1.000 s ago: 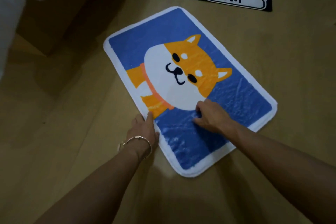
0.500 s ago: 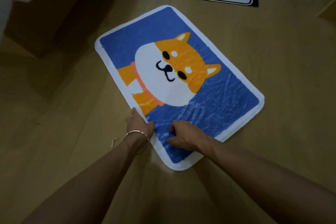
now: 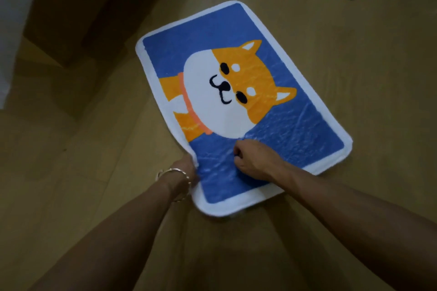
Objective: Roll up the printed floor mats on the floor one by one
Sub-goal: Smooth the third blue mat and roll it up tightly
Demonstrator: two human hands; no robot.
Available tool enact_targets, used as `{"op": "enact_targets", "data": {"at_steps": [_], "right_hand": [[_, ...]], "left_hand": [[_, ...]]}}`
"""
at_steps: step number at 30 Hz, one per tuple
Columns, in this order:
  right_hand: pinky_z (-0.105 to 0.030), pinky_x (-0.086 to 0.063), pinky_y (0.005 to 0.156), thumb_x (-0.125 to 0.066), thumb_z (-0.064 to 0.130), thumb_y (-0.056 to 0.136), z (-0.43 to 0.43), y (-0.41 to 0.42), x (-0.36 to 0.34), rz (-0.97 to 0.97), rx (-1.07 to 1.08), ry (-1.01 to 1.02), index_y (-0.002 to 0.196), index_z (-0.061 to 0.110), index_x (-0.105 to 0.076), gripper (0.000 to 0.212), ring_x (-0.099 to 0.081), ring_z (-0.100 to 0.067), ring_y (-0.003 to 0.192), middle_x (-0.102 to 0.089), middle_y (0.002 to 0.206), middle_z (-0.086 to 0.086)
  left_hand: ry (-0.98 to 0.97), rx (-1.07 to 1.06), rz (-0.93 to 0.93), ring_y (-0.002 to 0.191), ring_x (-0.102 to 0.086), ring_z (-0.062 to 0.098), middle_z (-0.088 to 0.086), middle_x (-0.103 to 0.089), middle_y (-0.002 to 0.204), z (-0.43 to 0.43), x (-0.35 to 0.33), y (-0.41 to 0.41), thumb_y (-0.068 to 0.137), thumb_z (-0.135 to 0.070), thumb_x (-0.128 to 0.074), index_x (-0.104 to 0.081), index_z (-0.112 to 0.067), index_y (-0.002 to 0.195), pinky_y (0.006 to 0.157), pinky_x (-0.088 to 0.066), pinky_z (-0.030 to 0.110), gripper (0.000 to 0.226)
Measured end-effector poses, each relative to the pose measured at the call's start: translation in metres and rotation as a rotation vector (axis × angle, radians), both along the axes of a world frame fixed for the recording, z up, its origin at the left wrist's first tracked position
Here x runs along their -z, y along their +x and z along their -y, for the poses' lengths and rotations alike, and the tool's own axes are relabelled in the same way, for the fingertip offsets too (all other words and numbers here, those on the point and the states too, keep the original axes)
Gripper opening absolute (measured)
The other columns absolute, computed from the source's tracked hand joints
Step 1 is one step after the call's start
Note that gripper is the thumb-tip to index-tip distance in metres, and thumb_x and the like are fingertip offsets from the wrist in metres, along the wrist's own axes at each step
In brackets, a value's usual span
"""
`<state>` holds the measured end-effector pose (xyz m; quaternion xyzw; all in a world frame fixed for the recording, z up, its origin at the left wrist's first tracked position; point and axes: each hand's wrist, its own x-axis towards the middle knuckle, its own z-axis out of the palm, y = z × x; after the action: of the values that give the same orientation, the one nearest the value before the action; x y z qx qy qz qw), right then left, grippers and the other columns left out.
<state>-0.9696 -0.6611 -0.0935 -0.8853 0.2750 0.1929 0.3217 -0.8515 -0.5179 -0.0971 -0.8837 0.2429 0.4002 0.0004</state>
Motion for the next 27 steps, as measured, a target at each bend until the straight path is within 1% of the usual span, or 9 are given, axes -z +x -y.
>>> {"op": "enact_targets", "data": {"at_steps": [2,6,10,15,17,19,22,25,27], "right_hand": [[-0.034,-0.042,0.069,-0.045,0.023,0.094,0.006,-0.002,0.002,-0.016,-0.032,-0.084,0.099,0.01,-0.053,0.016,-0.055,-0.028,0.089,-0.057,0.105,-0.01],[-0.031,-0.036,0.065,-0.04,0.032,0.098,0.013,-0.013,0.01,-0.069,-0.108,-0.214,0.095,0.011,-0.05,0.023,-0.054,-0.028,0.086,-0.059,0.104,-0.011],[-0.03,-0.035,0.065,-0.038,0.038,0.099,0.008,-0.018,0.015,-0.093,-0.124,-0.251,0.09,0.015,-0.048,0.027,-0.057,-0.029,0.09,-0.061,0.103,-0.01],[-0.029,-0.03,0.063,-0.036,0.037,0.1,0.02,-0.019,0.016,-0.067,-0.016,-0.322,0.065,0.021,-0.03,0.039,-0.053,-0.026,0.079,-0.062,0.098,-0.01],[-0.029,-0.029,0.061,-0.037,0.037,0.1,0.028,-0.02,0.017,-0.052,0.029,-0.361,0.069,0.018,-0.034,0.037,-0.057,-0.028,0.083,-0.063,0.097,-0.011],[-0.031,-0.03,0.061,-0.036,0.036,0.1,0.034,-0.02,0.018,-0.03,0.055,-0.396,0.081,0.015,-0.04,0.029,-0.059,-0.03,0.085,-0.064,0.097,-0.012],[-0.033,-0.03,0.061,-0.036,0.038,0.1,0.039,-0.02,0.02,-0.013,0.049,-0.463,0.094,0.012,-0.045,0.027,-0.058,-0.031,0.085,-0.061,0.095,-0.011],[-0.033,-0.031,0.06,-0.042,0.041,0.098,0.043,-0.021,0.016,0.018,0.017,-0.425,0.093,0.014,-0.043,0.028,-0.053,-0.028,0.079,-0.052,0.085,-0.005],[-0.033,-0.036,0.061,-0.051,0.046,0.093,0.041,-0.023,0.01,0.046,-0.06,-0.297,0.089,0.016,-0.043,0.031,-0.051,-0.025,0.076,-0.05,0.082,-0.001]], "left_hand": [[0.081,0.061,0.024,0.12,-0.05,0.03,0.021,-0.05,0.131,-0.021,-0.003,0.021,0.092,-0.011,-0.054,-0.042,0.001,0.127,0.091,-0.036,0.028,0.039],[0.19,0.085,0.107,0.119,-0.051,0.032,0.02,-0.052,0.13,-0.056,-0.007,0.053,0.09,-0.01,-0.055,-0.043,-0.003,0.128,0.089,-0.039,0.027,0.04],[0.163,0.008,0.156,0.111,-0.055,0.035,0.024,-0.054,0.124,-0.063,-0.003,0.058,0.092,-0.012,-0.05,-0.043,-0.002,0.122,0.089,-0.042,0.035,0.032],[0.043,0.033,0.237,0.104,-0.057,0.035,0.02,-0.057,0.119,-0.049,-0.008,0.049,0.089,-0.019,-0.052,-0.043,-0.006,0.122,0.084,-0.045,0.036,0.037],[-0.049,0.039,0.302,0.099,-0.058,0.035,0.019,-0.06,0.115,-0.04,-0.011,0.048,0.09,-0.022,-0.047,-0.045,-0.008,0.118,0.08,-0.045,0.036,0.032],[-0.134,0.037,0.33,0.096,-0.057,0.036,0.019,-0.06,0.112,-0.03,-0.014,0.046,0.092,-0.023,-0.044,-0.046,-0.008,0.114,0.076,-0.042,0.034,0.027],[-0.237,0.008,0.281,0.094,-0.055,0.036,0.02,-0.06,0.11,-0.021,-0.012,0.044,0.094,-0.021,-0.043,-0.046,-0.006,0.111,0.072,-0.036,0.031,0.023],[-0.279,-0.065,0.232,0.096,-0.055,0.037,0.022,-0.058,0.113,-0.02,-0.007,0.041,0.096,-0.02,-0.042,-0.041,-0.006,0.121,0.076,-0.041,0.036,0.029],[-0.244,-0.103,0.261,0.106,-0.052,0.037,0.021,-0.05,0.126,-0.018,-0.005,0.038,0.097,-0.021,-0.043,-0.027,-0.012,0.139,0.084,-0.043,0.042,0.047]]}}
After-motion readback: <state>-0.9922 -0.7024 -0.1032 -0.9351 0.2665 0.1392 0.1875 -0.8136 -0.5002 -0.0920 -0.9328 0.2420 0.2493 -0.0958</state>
